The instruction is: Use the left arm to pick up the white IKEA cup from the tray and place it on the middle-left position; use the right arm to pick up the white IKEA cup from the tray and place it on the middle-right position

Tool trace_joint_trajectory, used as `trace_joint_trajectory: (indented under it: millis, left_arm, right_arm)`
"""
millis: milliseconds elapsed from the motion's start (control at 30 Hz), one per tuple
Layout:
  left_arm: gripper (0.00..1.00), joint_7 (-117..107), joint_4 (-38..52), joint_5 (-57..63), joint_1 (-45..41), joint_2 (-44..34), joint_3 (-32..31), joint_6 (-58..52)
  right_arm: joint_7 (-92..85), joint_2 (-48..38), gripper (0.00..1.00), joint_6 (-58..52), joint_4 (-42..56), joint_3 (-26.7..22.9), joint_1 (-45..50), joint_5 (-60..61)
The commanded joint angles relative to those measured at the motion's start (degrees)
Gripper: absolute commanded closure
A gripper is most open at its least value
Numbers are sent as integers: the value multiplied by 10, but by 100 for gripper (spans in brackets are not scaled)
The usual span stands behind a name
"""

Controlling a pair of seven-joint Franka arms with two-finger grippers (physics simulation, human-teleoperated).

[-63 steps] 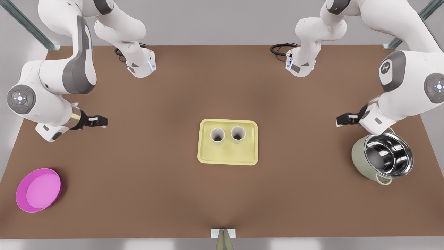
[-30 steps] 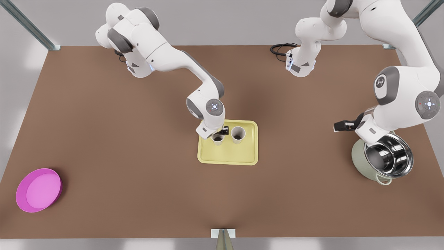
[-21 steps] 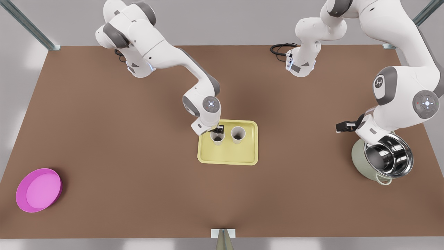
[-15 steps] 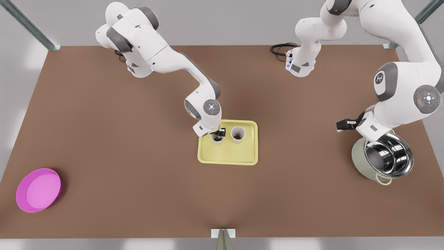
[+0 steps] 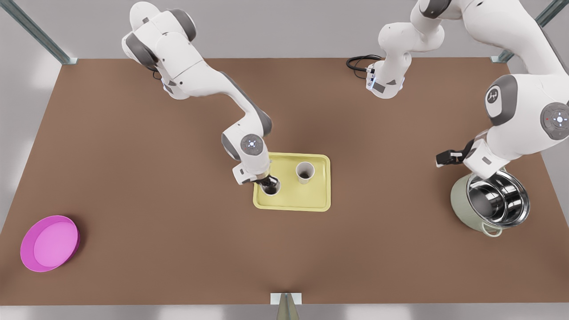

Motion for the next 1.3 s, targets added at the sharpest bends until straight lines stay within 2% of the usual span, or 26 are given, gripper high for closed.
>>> trace_joint_trajectory:
  millis: [0,67,200,267,333,500,567,700,900,933,967,1000,1033,1267]
  left_arm:
    - [0,11,-1,-1,-3,5,-1,18]
    - [0,-100,2,-2,-79,34,-7,71]
    - [0,-333,1,-1,-224,94,-7,142]
    - [0,-351,-9,-53,-246,116,-8,182]
    - [0,-456,-50,-47,-295,120,-7,270]
    - [0,-518,-175,-19,-332,128,-7,437]
    - [0,-517,-181,-17,-332,141,-7,441]
    - [0,-518,-186,-2,-335,165,-7,457]
    - [0,-527,-235,-1,-359,150,-6,477]
    - [0,-535,-250,22,-360,144,-6,479]
    - [0,-538,-275,28,-359,134,-6,504]
    - [0,-539,-284,30,-359,132,-7,514]
    - [0,-539,-291,30,-360,133,-7,520]
    - [0,-559,-315,32,-370,162,-6,596]
  right_arm:
    - [31,-19,89,-33,0,0,-4,15]
    - [-80,-54,89,-76,0,0,-44,53]
    - [-291,-84,88,-137,0,-6,-126,49]
    - [-402,-89,88,-150,0,-17,-169,14]
    - [-514,-90,88,-151,0,-18,-231,-10]
    - [-727,-86,89,-119,0,-21,-331,-51]
    - [-784,-53,89,-51,0,-21,-357,-51]
    - [-784,-36,89,-49,3,-21,-357,-51]
    - [-785,-3,88,-49,5,-21,-361,-50]
    - [-786,-3,86,-49,5,-21,-361,-50]
    - [-785,-2,70,-49,5,-21,-361,-47]
    - [-783,-2,46,-49,5,-21,-361,-46]
    - [-782,-2,36,-49,6,-21,-362,-45]
    - [-784,-3,33,-49,6,-22,-362,-44]
